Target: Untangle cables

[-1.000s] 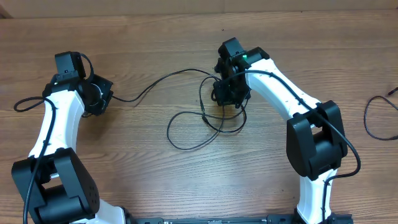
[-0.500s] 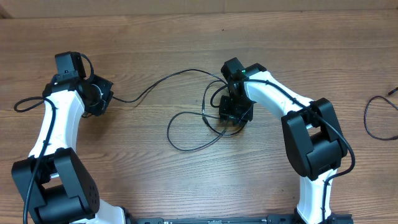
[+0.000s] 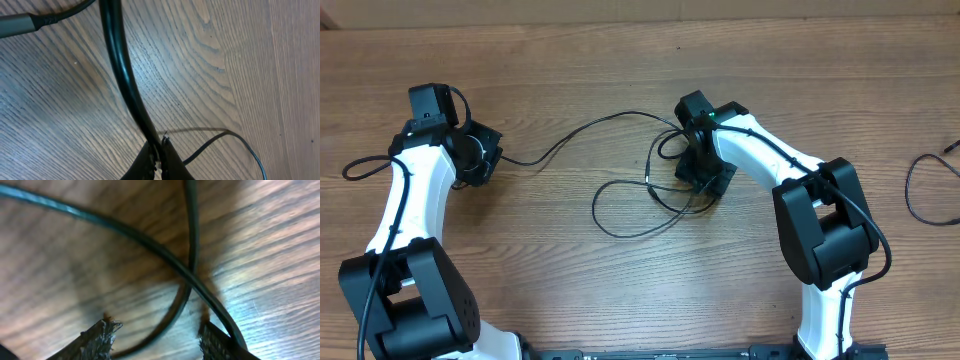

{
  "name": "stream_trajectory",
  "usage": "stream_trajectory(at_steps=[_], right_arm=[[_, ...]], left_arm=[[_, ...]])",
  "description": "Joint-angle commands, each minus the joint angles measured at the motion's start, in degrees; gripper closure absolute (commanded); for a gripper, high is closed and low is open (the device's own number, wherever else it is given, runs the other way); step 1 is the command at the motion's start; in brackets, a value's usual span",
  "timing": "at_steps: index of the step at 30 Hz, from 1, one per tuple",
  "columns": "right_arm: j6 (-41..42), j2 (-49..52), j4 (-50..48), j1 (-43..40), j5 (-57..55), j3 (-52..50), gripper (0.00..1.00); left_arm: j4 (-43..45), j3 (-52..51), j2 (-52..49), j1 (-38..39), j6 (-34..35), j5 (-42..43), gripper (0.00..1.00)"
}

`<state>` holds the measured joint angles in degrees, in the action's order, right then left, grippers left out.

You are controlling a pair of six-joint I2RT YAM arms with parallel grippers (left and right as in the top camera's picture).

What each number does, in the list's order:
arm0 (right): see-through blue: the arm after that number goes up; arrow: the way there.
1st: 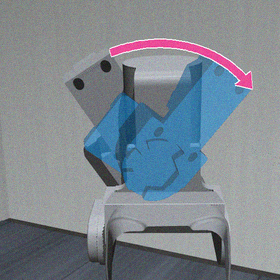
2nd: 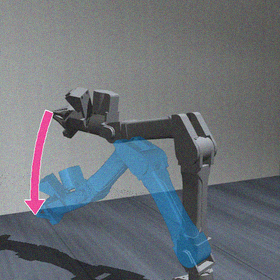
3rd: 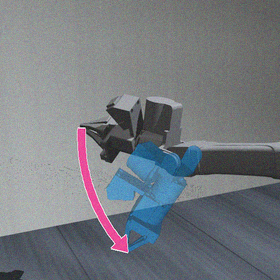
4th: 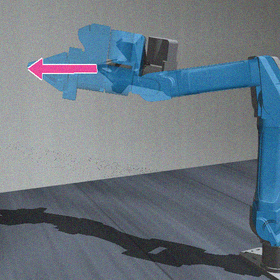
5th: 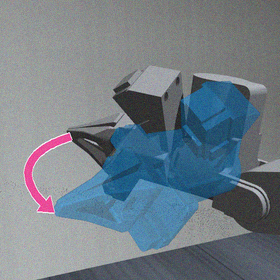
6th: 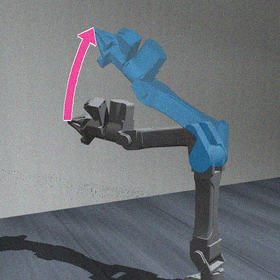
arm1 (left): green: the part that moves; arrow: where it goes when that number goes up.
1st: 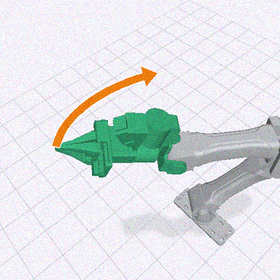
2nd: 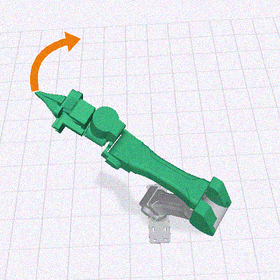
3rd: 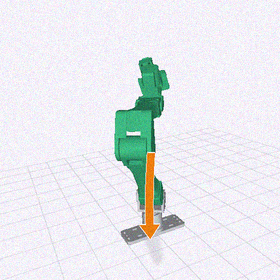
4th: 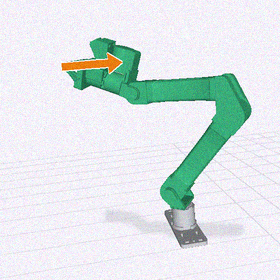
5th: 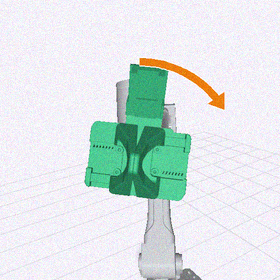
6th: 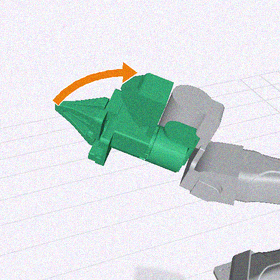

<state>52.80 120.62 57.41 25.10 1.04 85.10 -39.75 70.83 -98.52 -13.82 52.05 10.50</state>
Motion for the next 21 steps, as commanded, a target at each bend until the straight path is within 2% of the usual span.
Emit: stream_trajectory(at_steps=[1,3,4,5,7,9,10,12,15,17,18,21], right_arm=[[5.97,0.48,-1.77,-0.04,0.13,-1.40,0.43],[5.95,0.57,-3.19,-0.04,1.07,-2.27,0.45],[5.97,0.70,-3.45,-0.04,1.20,-2.73,0.50],[5.99,0.92,-3.61,-0.04,1.22,-3.52,0.57],[6.03,1.44,-3.61,-0.04,1.25,-5.38,0.79],[6.21,2.23,-3.87,-0.04,1.46,-7.37,0.93],[6.21,2.73,-4.48,-0.04,1.62,-8.41,0.96],[5.68,3.34,-6.60,-0.04,2.05,-10.25,0.96],[-1.97,3.13,-10.27,-0.04,4.20,-9.62,0.96],[-8.57,2.54,-10.45,-0.17,5.75,-6.45,0.96],[-17.51,0.85,-9.92,-0.20,9.97,-1.01,0.96],[-28.35,-2.47,-9.42,-0.22,17.25,5.75,0.96]], left_arm=[[-0.68,0.48,-0.59,0.37,-1.29,-0.44,0.95],[-0.74,0.48,-0.59,0.37,-1.29,-0.44,0.94],[-0.74,0.48,-0.59,0.37,-1.29,-0.46,0.94],[-0.74,0.48,-0.59,0.37,-1.29,-0.46,0.94],[-0.74,0.48,-0.59,0.37,-1.29,-0.46,0.93],[-0.74,0.48,-0.59,0.37,-1.29,-0.46,0.91],[-0.74,0.48,-0.59,0.37,-1.29,-0.46,0.90],[-0.74,0.48,-0.59,0.37,-1.29,-0.46,0.85],[-0.79,0.48,-0.59,0.37,-1.31,-0.68,0.80],[-0.79,0.48,-0.59,0.37,-1.31,-1.11,0.82],[-0.79,0.48,-0.59,0.37,-1.31,-2.05,0.81],[-0.79,0.48,-0.59,0.37,-1.31,-2.14,0.80]])
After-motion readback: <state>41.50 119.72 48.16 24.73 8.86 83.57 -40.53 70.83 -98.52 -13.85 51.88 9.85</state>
